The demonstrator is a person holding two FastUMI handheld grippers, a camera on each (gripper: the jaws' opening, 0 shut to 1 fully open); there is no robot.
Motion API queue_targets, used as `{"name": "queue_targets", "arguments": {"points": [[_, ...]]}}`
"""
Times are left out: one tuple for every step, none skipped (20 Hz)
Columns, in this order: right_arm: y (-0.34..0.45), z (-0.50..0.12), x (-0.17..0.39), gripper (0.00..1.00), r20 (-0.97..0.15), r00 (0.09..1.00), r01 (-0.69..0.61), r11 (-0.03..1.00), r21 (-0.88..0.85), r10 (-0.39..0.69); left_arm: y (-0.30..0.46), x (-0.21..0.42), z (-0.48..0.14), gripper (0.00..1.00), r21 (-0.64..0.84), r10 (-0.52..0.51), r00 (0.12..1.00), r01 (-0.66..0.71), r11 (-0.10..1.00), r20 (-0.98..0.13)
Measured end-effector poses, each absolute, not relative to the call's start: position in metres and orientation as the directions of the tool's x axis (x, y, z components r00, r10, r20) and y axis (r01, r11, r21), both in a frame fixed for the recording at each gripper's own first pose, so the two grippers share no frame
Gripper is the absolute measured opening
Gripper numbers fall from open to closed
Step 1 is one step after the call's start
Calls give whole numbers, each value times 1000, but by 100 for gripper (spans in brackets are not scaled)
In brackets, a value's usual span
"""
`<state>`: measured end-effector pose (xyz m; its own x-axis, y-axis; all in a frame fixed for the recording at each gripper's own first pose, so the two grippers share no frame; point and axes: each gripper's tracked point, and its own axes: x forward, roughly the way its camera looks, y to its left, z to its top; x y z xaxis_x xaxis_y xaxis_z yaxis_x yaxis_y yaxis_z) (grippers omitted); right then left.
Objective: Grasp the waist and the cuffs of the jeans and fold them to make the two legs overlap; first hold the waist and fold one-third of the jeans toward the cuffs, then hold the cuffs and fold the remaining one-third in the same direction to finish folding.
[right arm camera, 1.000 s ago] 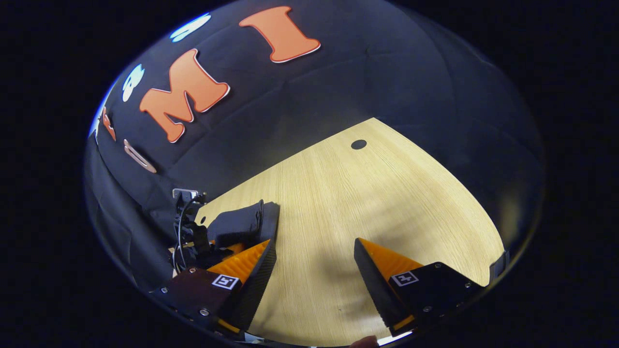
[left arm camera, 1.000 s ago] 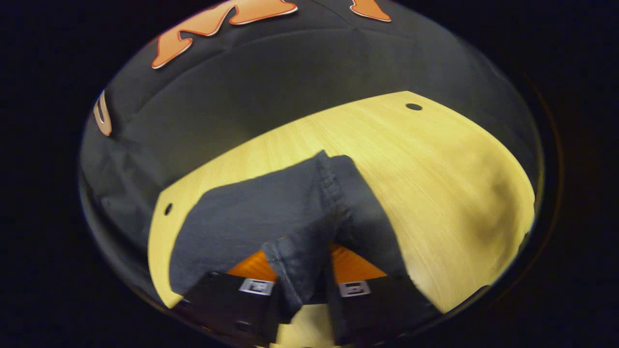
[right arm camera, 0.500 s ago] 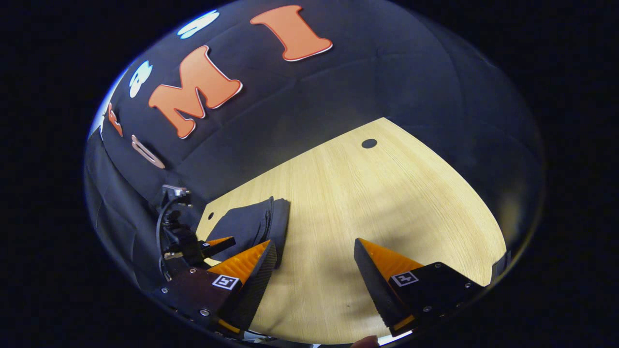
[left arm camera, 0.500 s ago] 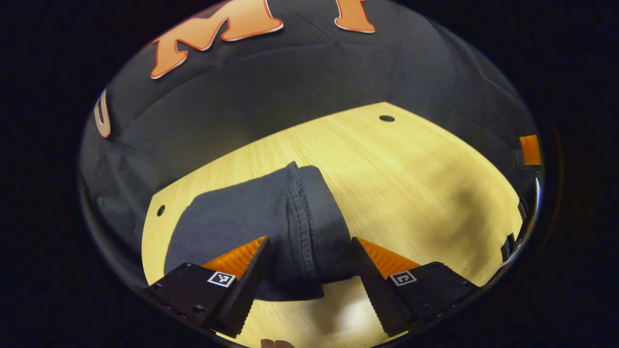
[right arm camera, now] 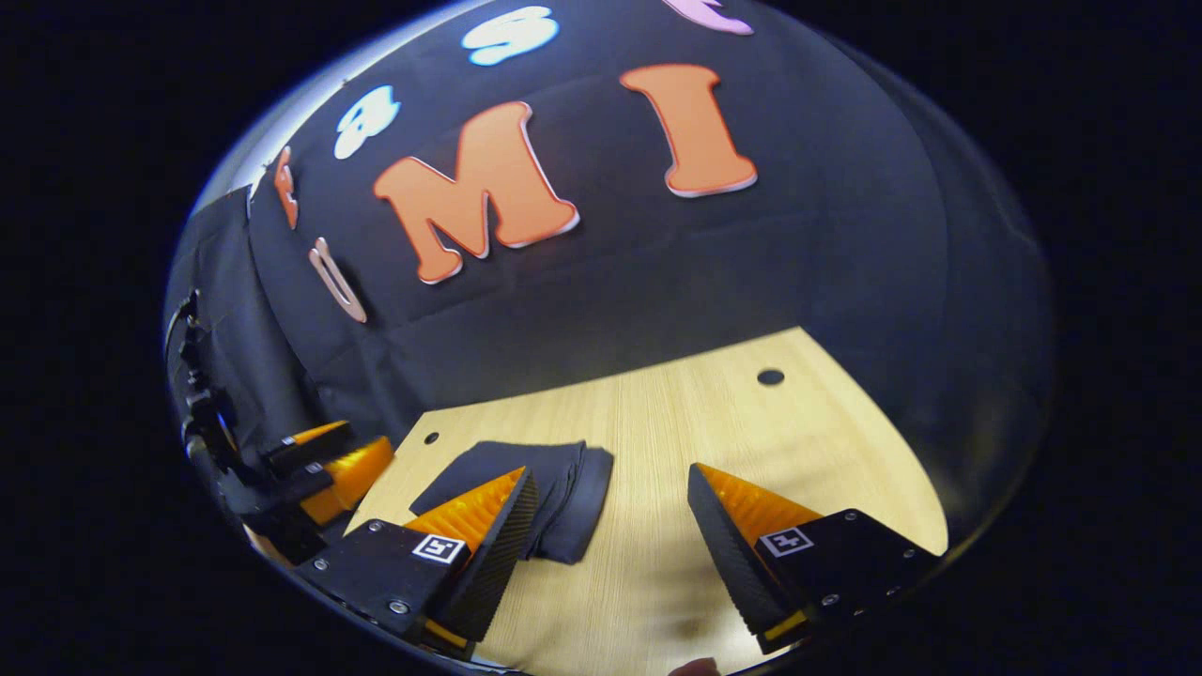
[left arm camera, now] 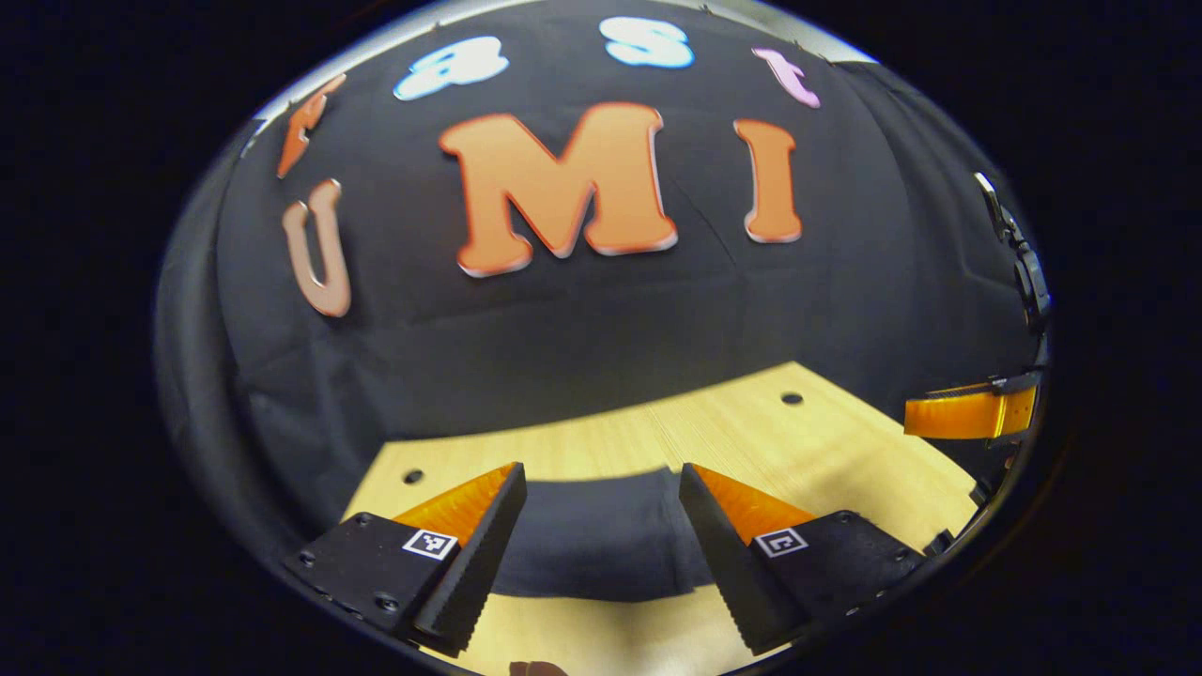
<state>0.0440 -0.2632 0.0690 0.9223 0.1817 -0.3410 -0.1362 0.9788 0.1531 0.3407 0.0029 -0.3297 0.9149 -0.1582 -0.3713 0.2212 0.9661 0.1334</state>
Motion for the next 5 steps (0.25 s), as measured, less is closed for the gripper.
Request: {"name": "queue_targets", "arguments": {"points": [[-258,87,44,98,-288,942,-142,983,116,170,16,340,-312,99,128,-150,934,201,971,-325],[-252,103,45,98,-229,961,-142,987,81,157,28,337,-297,99,116,-146,947,186,976,-288],[-245,118,43,98,-182,972,-140,989,52,147,39,330,-283,99,102,-135,958,165,981,-255],[-235,134,40,98,-125,980,-153,988,30,155,50,325,-271,100,88,-121,967,143,986,-226],[-226,150,35,98,-65,982,-175,985,10,175,64,319,-255,99,73,-106,975,122,990,-195]]}}
